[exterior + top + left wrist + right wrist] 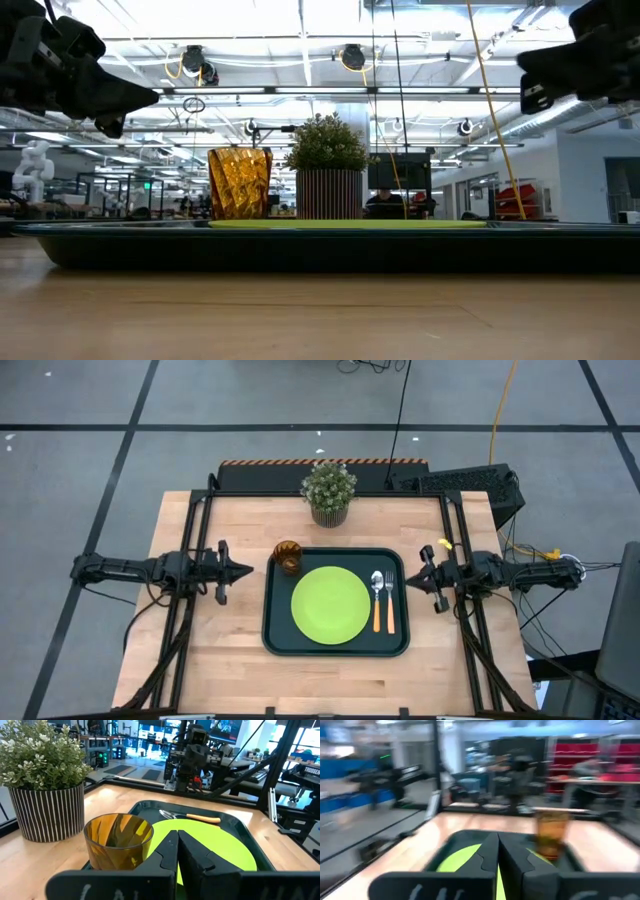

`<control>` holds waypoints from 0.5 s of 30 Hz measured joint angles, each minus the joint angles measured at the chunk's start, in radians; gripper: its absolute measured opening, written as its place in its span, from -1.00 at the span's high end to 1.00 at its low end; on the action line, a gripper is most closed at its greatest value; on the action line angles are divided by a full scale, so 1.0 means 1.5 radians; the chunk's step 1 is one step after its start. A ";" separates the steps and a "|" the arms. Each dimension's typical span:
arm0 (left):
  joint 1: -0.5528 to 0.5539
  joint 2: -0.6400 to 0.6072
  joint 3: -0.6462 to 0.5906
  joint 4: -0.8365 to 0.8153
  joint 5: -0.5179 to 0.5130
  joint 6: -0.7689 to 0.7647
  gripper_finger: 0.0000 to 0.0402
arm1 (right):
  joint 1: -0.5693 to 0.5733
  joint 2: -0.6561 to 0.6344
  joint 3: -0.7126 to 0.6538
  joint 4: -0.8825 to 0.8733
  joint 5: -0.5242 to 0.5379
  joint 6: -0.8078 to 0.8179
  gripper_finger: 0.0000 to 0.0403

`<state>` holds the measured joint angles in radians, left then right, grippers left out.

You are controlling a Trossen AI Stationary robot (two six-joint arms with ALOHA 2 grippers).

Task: Pick and place plate/cup/fork/spoon on tray
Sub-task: Return to Home Position

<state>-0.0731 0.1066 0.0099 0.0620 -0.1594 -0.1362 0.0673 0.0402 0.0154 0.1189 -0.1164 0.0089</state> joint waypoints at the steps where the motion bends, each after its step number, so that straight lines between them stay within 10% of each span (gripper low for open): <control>1: 0.000 0.000 0.000 0.000 0.000 0.000 0.95 | 0.000 0.000 0.000 0.007 0.023 0.004 1.00; 15: 0.000 0.000 0.000 0.001 0.000 0.000 0.95 | 0.000 0.000 0.000 0.019 0.059 0.055 1.00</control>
<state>-0.0731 0.1066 0.0101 0.0628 -0.1596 -0.1360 0.0669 0.0402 0.0151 0.1473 -0.0277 0.0921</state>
